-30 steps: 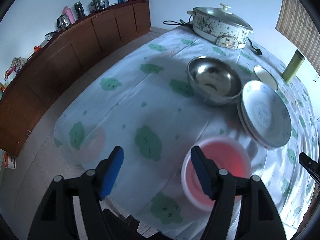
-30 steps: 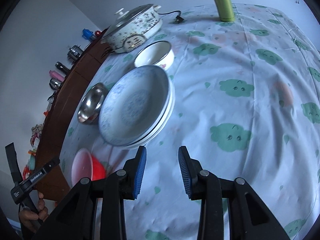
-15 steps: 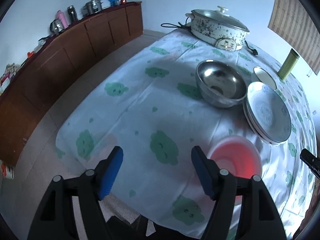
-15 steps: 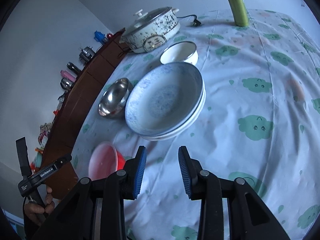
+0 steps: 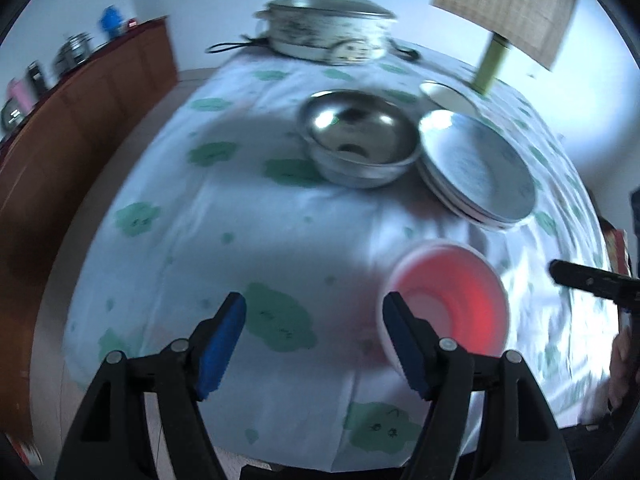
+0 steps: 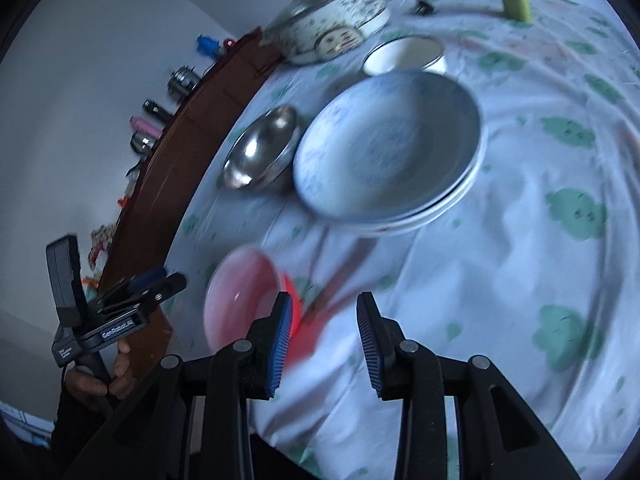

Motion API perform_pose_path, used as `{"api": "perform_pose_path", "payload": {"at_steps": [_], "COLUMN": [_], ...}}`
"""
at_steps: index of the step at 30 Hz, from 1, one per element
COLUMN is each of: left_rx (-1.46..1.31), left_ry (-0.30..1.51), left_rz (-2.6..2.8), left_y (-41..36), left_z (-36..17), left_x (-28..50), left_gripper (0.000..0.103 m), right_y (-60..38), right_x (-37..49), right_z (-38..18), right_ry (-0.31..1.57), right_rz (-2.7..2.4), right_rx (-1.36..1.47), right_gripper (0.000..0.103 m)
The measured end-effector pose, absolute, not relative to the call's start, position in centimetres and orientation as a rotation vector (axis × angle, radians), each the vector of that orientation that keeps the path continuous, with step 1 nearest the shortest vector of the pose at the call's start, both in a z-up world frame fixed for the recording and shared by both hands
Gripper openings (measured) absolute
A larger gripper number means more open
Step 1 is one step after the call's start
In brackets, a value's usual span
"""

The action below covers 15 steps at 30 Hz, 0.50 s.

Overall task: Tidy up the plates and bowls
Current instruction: 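Move both tools to the rim of the pink-inside red bowl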

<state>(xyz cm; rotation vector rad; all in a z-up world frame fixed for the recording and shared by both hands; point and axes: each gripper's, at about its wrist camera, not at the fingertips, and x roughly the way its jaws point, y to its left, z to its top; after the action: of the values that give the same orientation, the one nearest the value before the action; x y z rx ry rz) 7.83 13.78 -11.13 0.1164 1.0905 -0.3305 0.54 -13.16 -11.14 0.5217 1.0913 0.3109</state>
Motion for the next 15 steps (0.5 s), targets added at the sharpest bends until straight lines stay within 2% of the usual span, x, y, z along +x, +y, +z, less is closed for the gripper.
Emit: {"api": "perform_pose_path", "payload": {"at_steps": [5,15], "left_rx": [0.157,0.172], "left_ry": [1.106,1.121], "left_rz": [-0.397,-0.388], "left_y": [12.8,13.4], "left_z": [-11.5,-11.8], "left_x": [8.6,9.7], "left_gripper": [0.072,0.072], "right_y": [-10.1,-8.8], "right_x": [0.6,0.6], "right_z": [-12.1,-11.5], "right_ry": [1.15,1.137], "right_rz": [0.374,0.334], "right_rx": [0.505,0.51], "right_gripper": [0.036,0.036]}}
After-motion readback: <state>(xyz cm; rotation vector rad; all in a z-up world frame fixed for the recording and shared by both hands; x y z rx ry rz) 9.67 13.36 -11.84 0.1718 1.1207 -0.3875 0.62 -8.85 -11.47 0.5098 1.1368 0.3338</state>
